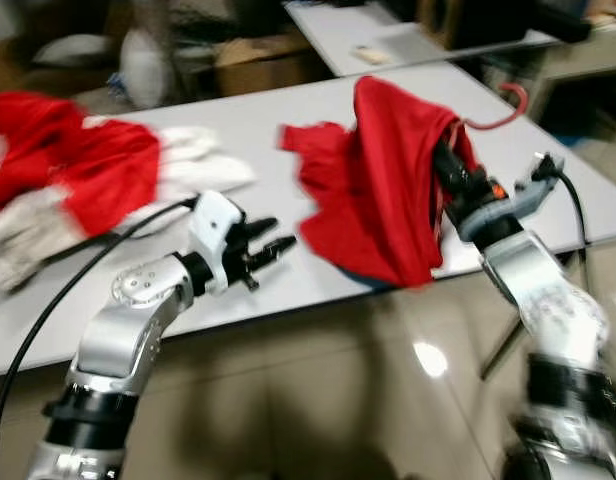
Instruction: Hang hanger
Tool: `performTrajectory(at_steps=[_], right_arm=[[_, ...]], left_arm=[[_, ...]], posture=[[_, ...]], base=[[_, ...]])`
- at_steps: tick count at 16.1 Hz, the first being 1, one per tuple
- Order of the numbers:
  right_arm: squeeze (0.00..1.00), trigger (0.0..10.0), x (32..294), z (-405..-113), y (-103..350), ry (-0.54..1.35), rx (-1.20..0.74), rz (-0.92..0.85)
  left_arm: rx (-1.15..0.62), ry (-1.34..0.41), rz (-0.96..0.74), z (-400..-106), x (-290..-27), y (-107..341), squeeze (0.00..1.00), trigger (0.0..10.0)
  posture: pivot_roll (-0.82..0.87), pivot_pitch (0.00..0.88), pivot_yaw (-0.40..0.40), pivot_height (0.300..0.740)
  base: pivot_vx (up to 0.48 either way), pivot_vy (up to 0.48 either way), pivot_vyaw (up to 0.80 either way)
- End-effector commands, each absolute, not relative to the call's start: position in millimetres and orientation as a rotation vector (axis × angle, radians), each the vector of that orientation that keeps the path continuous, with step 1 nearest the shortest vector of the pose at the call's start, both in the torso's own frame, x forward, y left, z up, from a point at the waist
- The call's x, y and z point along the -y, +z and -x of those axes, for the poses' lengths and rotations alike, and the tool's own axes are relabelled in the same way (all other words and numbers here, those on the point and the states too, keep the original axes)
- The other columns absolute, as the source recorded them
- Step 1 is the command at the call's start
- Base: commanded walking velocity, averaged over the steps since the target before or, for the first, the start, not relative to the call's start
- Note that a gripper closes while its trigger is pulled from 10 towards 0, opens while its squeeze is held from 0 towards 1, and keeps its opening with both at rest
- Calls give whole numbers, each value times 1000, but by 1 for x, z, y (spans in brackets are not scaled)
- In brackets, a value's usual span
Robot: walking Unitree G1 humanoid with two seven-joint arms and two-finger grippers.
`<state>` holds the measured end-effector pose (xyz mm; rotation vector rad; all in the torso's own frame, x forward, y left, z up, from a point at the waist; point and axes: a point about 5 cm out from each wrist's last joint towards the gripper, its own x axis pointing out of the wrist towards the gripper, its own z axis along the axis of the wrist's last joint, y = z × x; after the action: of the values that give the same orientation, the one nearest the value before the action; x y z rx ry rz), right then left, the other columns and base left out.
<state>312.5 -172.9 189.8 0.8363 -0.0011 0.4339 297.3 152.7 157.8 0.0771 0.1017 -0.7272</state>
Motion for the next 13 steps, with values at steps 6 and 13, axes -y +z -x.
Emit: performTrajectory(at_steps=[6, 13], right_arm=[[0, 10000, 156, -248, 167, 358, -141, -532], [0, 10000, 173, -261, 145, 106, -221, -361]], left_arm=[[-111, -556, -50, -276, -139, 136, 0, 10000], [-99, -423, -23, -271, -145, 131, 0, 10000]], posture=[[-179, 0, 112, 740], [-133, 0, 60, 740]], base=[[0, 0, 800], [0, -320, 114]])
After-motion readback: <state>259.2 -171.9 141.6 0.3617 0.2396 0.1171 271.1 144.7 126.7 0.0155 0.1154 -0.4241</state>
